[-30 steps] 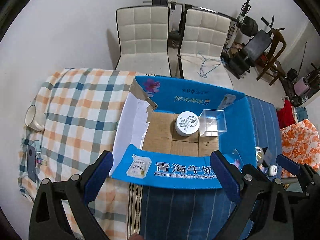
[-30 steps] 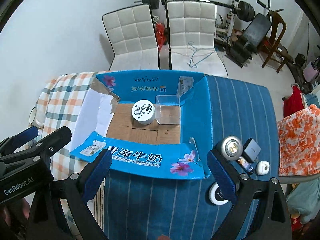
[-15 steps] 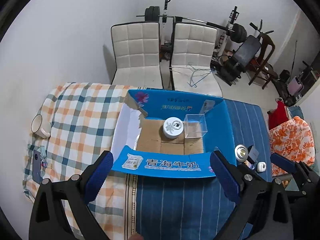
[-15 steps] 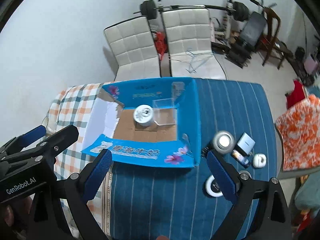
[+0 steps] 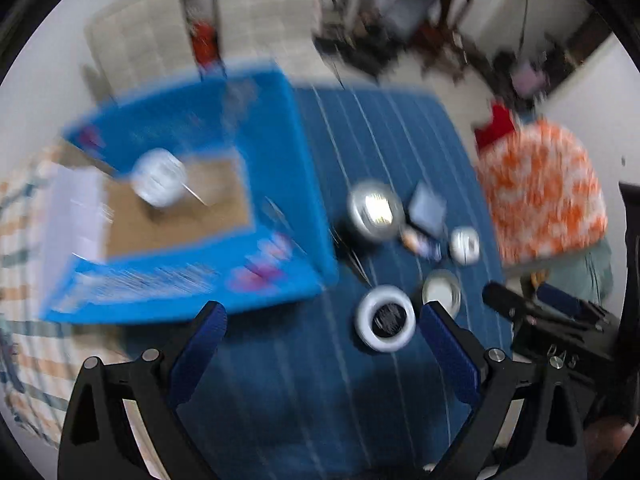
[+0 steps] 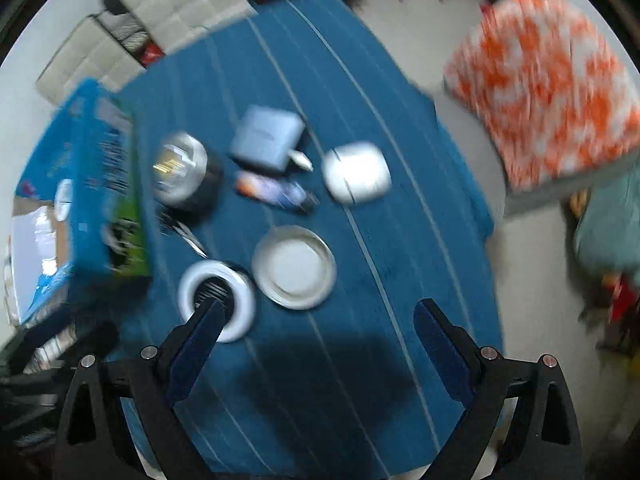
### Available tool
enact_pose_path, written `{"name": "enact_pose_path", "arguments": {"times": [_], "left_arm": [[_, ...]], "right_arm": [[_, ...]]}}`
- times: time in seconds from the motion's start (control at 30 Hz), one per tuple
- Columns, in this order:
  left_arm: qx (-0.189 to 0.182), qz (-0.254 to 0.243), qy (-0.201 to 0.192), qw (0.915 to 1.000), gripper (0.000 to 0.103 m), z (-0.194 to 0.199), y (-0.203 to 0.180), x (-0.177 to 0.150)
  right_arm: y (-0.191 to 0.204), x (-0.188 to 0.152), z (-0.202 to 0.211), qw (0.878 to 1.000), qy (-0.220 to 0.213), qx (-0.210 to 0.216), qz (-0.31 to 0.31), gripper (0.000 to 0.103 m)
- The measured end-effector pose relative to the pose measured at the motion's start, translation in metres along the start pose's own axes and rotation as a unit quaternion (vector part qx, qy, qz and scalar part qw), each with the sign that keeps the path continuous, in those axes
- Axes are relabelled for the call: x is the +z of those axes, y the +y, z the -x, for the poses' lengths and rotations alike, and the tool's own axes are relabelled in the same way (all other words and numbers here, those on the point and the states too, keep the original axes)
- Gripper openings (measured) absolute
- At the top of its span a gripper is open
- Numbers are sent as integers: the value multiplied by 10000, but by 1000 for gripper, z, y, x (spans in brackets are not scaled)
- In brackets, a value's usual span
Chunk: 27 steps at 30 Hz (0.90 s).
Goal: Organize rigid objects
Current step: 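Grasp the black-lidded white jar with the left tool while the right tool grasps the silver tin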
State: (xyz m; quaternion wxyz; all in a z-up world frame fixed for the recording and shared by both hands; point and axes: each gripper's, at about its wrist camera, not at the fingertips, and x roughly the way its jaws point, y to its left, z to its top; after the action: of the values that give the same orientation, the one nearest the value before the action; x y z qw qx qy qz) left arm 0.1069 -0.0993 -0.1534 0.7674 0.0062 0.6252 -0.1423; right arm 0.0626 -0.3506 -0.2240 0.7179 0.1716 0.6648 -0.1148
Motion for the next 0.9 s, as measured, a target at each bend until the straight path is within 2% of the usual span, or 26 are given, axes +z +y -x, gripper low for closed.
{"name": "enact_pose_path", "arguments": {"times": [0.13,0.23,0.37,0.4,0.43,0.47,0.6,0.73,0.83,0.9], "left_arm": [[-38,-252,682,9973,98,-71,-39,-13],[-64,-351,951,9948,97,-111,-60,-16],[72,-496,1260,9908,97,-150,-79,-18],[100,-541,1270,9904,97,-155,-81,-18],[150,-580,1245,9904,93,-158,-82,-18],[157,-603,1209,9907,76,-159,-83,-18],[258,-681,1169,9905,75,-156,-84,-23],[363,-453,1222,9908,75,-151,-65,-34],[392,-283,1188,9917,77,-152,-55,-41],[484,-278,1151,9918,77,-154,-57,-41]], "right_arm": [[-34,1,-18,9988,-27,-381,-307,94],[-57,4,-29,9981,89,-231,-562,94],[-55,6,-34,9989,93,-128,-442,94],[-48,7,-36,9992,105,-61,-387,94],[-43,8,-39,9994,114,17,-336,94],[-35,9,-41,9995,134,115,-276,94],[-5,18,-53,9989,181,396,-183,94],[25,29,-78,9988,345,342,6,94],[31,30,-95,9985,498,215,-9,95],[38,31,-94,9994,338,-39,78,86]]}}
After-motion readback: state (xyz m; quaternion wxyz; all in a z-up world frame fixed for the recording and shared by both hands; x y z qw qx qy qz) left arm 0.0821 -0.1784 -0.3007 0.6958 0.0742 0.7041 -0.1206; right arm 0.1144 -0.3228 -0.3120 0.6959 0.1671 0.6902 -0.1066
